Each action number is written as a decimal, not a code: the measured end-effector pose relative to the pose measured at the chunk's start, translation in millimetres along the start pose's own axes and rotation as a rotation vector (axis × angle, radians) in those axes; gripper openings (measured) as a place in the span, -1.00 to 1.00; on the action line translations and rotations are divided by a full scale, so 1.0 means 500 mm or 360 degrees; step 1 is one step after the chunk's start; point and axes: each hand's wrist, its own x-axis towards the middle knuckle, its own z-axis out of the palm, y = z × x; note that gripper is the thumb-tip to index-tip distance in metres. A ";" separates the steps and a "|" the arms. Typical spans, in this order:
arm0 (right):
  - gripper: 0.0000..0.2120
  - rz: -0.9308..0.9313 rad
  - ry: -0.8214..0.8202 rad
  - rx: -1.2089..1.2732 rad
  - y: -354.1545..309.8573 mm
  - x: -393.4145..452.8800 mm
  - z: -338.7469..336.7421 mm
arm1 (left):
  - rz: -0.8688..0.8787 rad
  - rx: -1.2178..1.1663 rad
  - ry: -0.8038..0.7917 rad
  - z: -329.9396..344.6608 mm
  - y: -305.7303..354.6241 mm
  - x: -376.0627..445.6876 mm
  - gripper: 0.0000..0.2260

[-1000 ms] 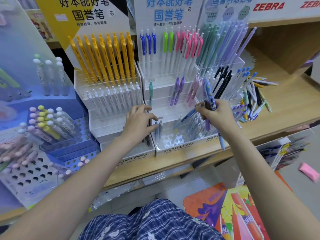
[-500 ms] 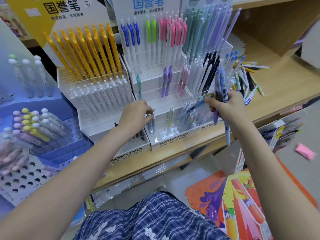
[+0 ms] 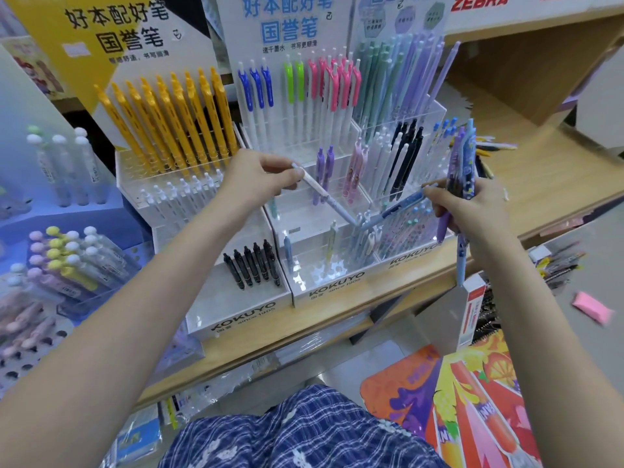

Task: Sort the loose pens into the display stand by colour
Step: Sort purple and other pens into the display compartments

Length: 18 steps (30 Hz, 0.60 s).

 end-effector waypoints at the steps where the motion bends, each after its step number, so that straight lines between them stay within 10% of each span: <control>1: -0.86 -0.0003 0.0003 0.0013 -0.004 0.001 -0.006 | -0.0004 -0.0032 -0.0026 0.002 0.009 0.004 -0.90; 18: -0.83 -0.0081 0.0055 0.0086 -0.038 0.003 -0.043 | 0.0292 0.0712 -0.0090 0.176 -0.043 0.045 -0.82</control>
